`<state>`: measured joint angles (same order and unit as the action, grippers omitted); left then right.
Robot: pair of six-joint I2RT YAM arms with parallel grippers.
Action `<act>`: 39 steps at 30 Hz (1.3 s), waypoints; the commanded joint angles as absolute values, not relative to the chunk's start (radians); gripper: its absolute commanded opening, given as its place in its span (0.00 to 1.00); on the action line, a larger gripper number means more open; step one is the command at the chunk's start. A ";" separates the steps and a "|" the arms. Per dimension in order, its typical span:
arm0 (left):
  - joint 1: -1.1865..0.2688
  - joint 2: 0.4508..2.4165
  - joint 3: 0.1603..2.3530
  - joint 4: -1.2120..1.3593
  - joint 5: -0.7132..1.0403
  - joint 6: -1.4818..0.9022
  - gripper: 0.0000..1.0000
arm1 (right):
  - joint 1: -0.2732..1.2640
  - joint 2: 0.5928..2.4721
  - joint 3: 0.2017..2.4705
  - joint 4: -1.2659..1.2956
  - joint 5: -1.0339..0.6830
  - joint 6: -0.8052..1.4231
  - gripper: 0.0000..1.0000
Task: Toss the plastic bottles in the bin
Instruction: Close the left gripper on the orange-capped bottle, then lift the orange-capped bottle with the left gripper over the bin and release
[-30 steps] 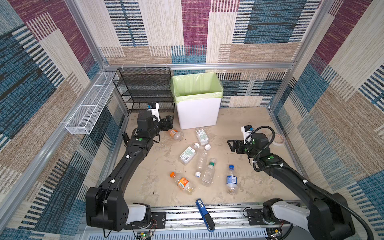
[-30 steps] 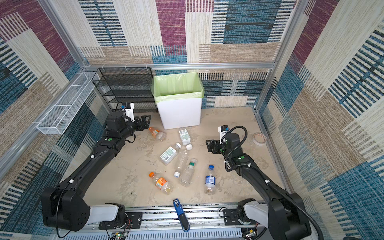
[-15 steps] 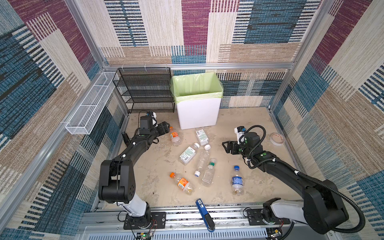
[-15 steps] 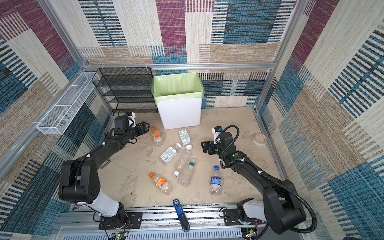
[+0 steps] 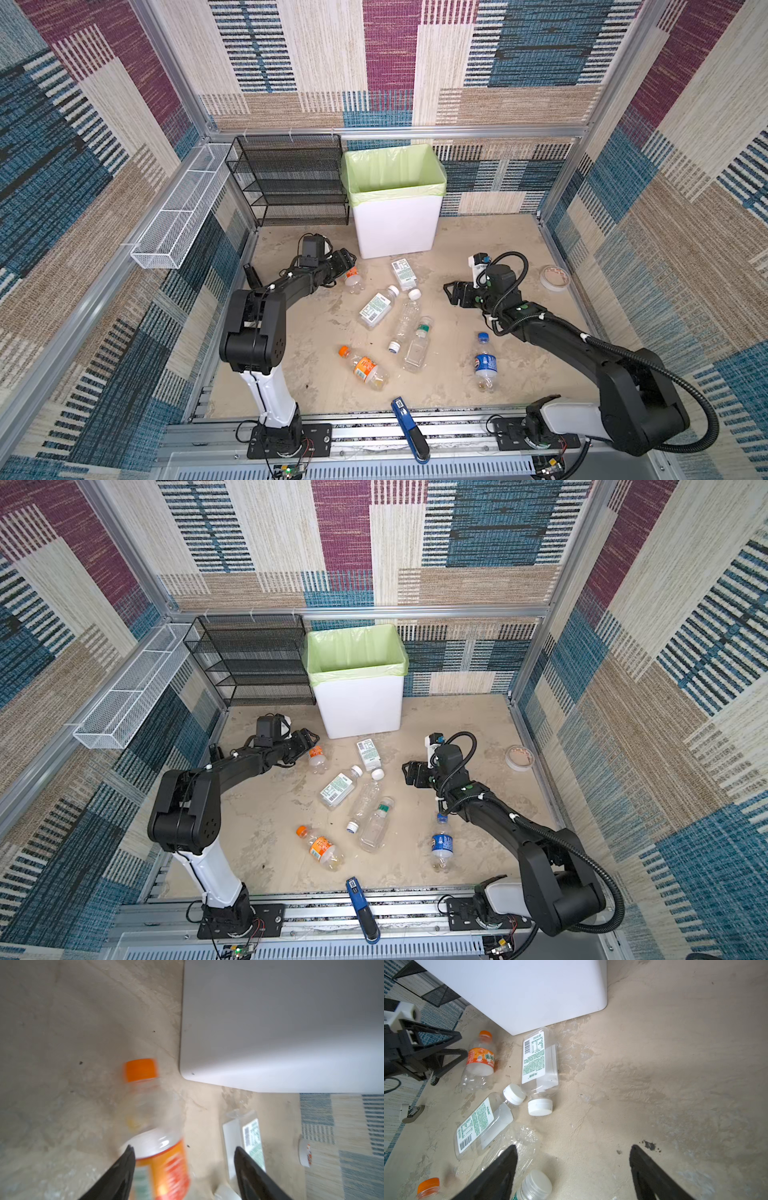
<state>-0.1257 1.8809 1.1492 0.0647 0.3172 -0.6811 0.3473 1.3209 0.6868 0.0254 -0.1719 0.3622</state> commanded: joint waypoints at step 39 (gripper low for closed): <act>-0.161 1.789 1.020 0.237 0.272 -0.575 0.51 | 0.324 1.233 0.702 -0.139 0.128 0.375 0.86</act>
